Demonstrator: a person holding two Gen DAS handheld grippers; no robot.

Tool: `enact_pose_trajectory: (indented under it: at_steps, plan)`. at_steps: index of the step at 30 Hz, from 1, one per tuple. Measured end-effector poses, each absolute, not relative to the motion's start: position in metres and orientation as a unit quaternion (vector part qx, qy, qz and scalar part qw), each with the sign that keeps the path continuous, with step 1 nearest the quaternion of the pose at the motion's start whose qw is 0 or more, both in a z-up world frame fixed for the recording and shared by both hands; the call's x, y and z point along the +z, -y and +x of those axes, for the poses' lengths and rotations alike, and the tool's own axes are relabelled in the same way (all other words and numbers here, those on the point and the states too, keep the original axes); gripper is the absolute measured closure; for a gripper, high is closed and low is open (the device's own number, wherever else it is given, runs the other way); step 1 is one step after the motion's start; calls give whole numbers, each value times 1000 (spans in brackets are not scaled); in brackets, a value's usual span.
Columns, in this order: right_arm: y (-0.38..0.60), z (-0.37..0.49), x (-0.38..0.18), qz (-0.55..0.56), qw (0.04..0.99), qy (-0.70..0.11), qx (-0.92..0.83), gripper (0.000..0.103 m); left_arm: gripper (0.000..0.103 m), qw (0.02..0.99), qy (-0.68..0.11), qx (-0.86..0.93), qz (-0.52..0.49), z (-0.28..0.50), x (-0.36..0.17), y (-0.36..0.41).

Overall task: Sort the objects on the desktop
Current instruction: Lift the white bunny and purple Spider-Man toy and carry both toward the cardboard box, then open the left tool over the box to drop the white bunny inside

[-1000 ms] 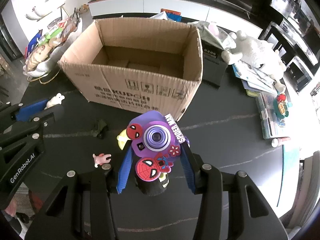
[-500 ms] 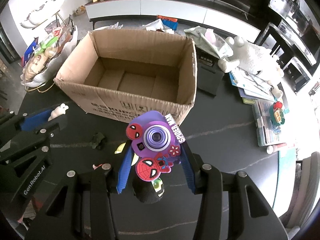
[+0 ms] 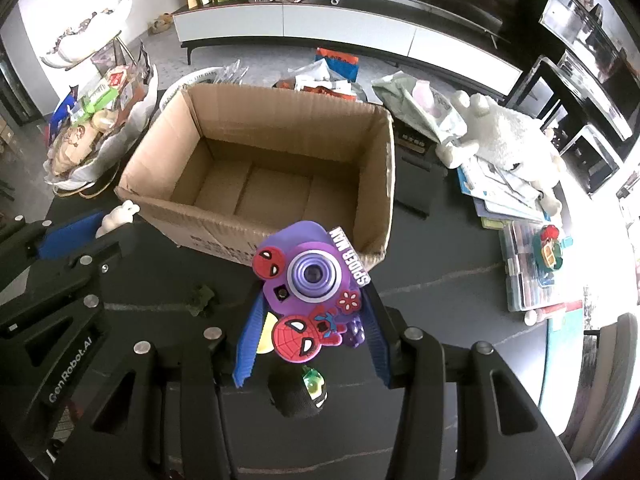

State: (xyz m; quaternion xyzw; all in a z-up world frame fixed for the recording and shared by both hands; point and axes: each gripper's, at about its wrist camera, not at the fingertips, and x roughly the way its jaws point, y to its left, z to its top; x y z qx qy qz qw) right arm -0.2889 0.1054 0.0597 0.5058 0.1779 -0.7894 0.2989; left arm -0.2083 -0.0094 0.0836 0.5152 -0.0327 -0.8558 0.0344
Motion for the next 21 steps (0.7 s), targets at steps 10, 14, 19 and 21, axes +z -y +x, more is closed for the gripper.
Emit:
enact_pose_trajectory:
  at_steps: [10, 14, 19, 21]
  plan:
    - [-91, -313, 73, 509, 296, -166, -791, 60, 81, 37, 28, -859, 510, -232, 95, 13]
    - [-86, -321, 69, 515, 293, -163, -789, 60, 81, 38, 20, -857, 514, -244, 90, 19]
    - [-83, -326, 66, 518, 293, -160, -788, 60, 81, 37, 11, -852, 523, -258, 79, 21]
    - [-83, -328, 64, 519, 293, -160, -787, 60, 81, 36, 9, -849, 526, -264, 75, 21]
